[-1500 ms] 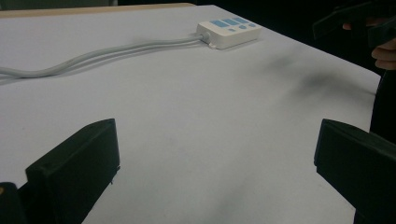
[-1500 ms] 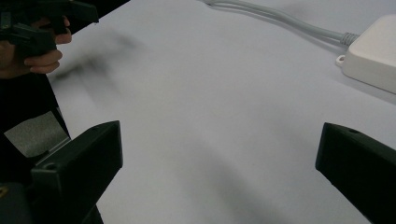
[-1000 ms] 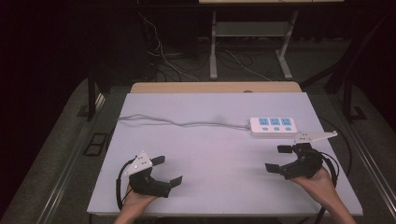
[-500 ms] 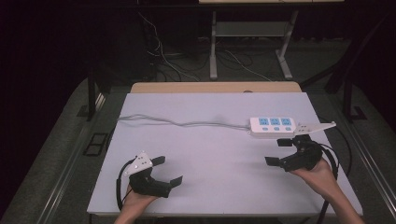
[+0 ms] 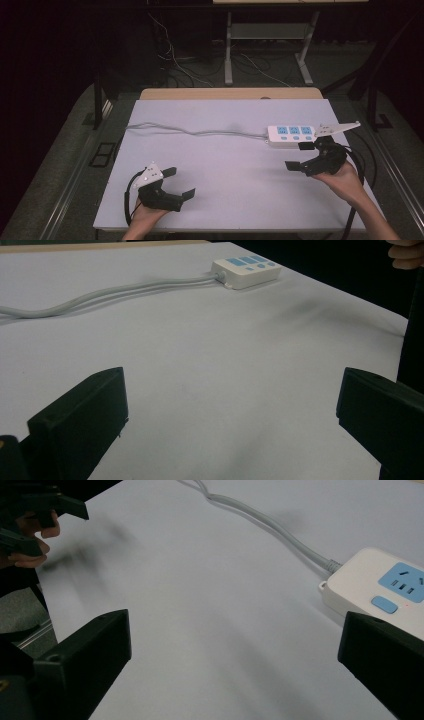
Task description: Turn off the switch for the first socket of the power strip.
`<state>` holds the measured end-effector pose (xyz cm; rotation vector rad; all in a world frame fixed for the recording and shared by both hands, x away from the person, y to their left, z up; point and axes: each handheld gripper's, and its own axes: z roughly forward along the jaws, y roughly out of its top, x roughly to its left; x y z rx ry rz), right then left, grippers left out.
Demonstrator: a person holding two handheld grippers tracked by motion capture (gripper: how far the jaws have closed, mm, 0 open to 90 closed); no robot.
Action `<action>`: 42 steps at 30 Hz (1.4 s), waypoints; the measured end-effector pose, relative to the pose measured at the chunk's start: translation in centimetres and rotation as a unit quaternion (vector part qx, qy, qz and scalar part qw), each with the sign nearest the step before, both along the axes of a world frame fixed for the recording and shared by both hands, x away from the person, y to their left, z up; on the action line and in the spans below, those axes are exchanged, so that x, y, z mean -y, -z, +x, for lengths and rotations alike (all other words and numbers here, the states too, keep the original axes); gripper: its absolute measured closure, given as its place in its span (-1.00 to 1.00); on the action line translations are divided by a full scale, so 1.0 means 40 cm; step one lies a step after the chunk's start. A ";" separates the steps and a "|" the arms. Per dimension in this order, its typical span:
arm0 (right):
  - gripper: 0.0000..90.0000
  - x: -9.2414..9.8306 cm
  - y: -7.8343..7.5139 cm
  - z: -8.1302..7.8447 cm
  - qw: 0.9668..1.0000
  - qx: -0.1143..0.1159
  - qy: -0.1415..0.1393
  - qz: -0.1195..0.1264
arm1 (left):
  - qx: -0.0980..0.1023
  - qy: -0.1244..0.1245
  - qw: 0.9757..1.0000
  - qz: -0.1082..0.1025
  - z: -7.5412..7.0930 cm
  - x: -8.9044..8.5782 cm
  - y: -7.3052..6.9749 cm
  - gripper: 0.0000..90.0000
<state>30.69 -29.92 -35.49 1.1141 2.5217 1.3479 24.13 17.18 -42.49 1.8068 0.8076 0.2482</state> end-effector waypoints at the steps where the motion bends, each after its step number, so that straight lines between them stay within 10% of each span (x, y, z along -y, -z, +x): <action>1: -0.99 0.000 0.000 0.000 1.000 0.000 0.000 0.000 | 0.000 0.000 1.000 0.000 0.000 0.000 0.000 -1.00; 42: -0.99 -0.001 -0.055 0.169 0.998 -0.021 0.014 -0.057 | -0.002 -0.002 1.000 -0.003 0.000 -0.002 0.001 -1.00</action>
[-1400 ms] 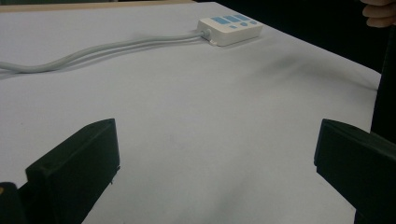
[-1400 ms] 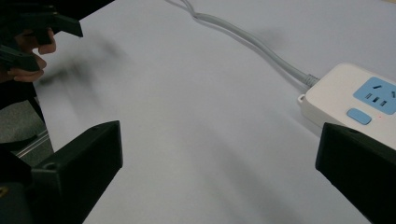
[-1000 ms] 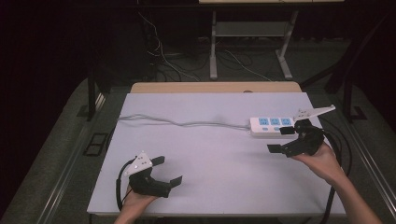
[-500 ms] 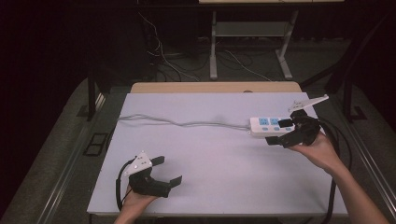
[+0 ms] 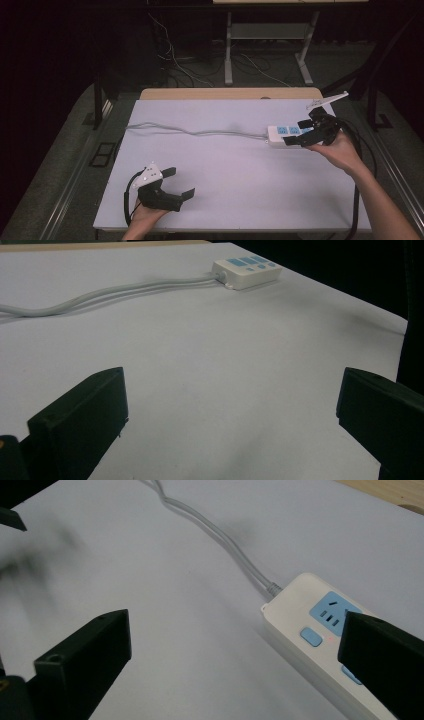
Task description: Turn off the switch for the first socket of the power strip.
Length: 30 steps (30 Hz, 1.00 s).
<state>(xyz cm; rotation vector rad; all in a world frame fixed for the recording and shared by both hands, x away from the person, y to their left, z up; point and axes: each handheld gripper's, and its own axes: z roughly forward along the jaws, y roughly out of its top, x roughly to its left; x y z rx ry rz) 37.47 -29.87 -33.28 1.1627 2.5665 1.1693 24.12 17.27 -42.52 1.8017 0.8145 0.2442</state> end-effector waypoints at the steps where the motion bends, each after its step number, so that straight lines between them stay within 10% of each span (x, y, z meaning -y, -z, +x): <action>1: -0.99 0.001 0.000 0.004 1.000 -0.001 0.002 -0.002 | 0.000 0.000 1.000 0.000 0.000 0.000 0.000 -1.00; 24: -0.96 0.049 0.040 0.091 0.996 -0.032 0.084 0.008 | 0.002 0.000 1.000 0.000 0.000 0.000 0.000 -1.00; 30: -0.36 0.056 0.045 0.100 0.995 -0.030 0.090 0.014 | 0.005 -0.001 1.000 0.001 -0.002 -0.001 -0.001 -1.00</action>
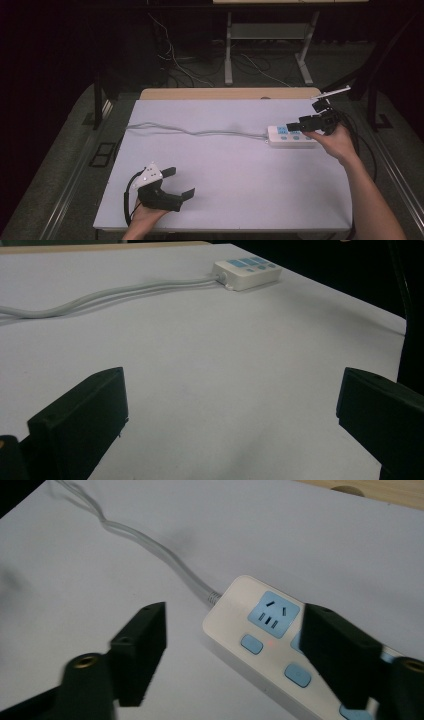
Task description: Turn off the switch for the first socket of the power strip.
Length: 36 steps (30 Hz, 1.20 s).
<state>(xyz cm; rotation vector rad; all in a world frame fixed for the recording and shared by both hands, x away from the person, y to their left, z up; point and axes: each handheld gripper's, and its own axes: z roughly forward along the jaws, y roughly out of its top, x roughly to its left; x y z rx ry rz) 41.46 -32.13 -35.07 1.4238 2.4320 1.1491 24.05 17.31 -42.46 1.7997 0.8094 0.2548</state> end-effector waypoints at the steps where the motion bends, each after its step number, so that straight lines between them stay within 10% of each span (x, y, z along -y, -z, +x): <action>1: -0.24 0.000 0.001 0.001 1.000 0.000 0.001 0.002 | 0.003 -0.002 1.000 0.000 -0.001 0.000 -0.001 -1.00; 16: 0.96 0.000 0.032 0.030 1.000 -0.005 -0.022 -0.003 | 0.004 -0.004 1.000 -0.004 -0.001 -0.003 -0.002 -1.00; 36: 0.99 -0.005 0.079 0.060 0.999 -0.022 -0.038 -0.018 | 0.003 -0.004 1.000 -0.003 0.002 -0.004 -0.001 -1.00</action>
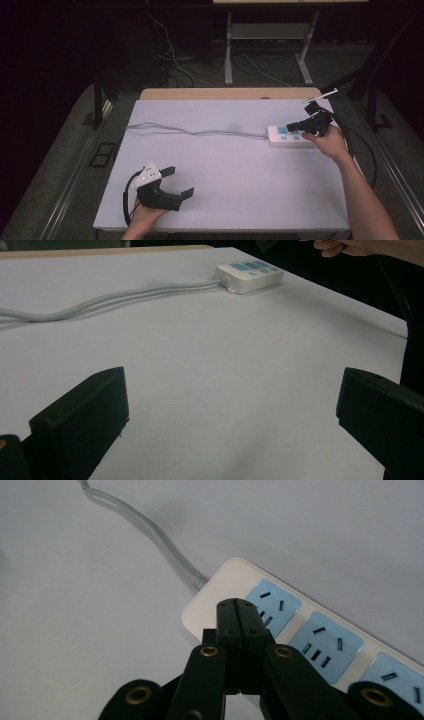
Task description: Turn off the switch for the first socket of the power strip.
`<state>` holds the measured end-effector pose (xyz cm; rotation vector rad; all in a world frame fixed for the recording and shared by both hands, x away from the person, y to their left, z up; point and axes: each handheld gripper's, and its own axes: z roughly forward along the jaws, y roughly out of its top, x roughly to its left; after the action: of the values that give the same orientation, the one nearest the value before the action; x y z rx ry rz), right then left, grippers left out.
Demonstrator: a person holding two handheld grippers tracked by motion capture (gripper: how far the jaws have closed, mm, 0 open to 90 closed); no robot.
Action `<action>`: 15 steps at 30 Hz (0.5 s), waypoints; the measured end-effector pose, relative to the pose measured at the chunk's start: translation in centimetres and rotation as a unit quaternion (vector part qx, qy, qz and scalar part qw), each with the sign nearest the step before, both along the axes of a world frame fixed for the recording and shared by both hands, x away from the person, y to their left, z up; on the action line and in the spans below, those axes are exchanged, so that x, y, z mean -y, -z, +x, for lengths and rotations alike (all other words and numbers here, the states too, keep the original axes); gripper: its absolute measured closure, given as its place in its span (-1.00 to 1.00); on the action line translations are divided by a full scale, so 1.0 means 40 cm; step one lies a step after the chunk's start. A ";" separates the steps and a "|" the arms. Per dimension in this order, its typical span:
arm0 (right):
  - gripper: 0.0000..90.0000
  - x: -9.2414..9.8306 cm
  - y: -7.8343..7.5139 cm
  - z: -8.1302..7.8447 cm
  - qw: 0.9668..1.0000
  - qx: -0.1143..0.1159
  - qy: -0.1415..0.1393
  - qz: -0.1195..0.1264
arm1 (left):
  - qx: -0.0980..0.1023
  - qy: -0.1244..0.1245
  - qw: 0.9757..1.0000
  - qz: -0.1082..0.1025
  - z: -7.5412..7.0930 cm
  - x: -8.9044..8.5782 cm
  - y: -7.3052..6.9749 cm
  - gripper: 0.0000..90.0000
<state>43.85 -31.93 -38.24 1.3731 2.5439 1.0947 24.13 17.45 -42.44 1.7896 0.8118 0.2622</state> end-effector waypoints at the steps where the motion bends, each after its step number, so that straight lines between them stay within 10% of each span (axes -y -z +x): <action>1: 0.99 -0.002 0.003 0.002 1.000 0.000 -0.002 -0.001 | 0.000 0.000 1.000 0.001 0.000 0.000 0.000 -1.00; 15: 0.99 -0.027 0.033 0.014 1.000 -0.012 -0.009 -0.024 | -0.003 0.002 1.000 0.001 0.002 0.001 0.001 -1.00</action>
<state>44.40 -30.85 -39.57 1.3638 2.5854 1.0195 24.20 17.43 -42.49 1.7943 0.8110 0.2556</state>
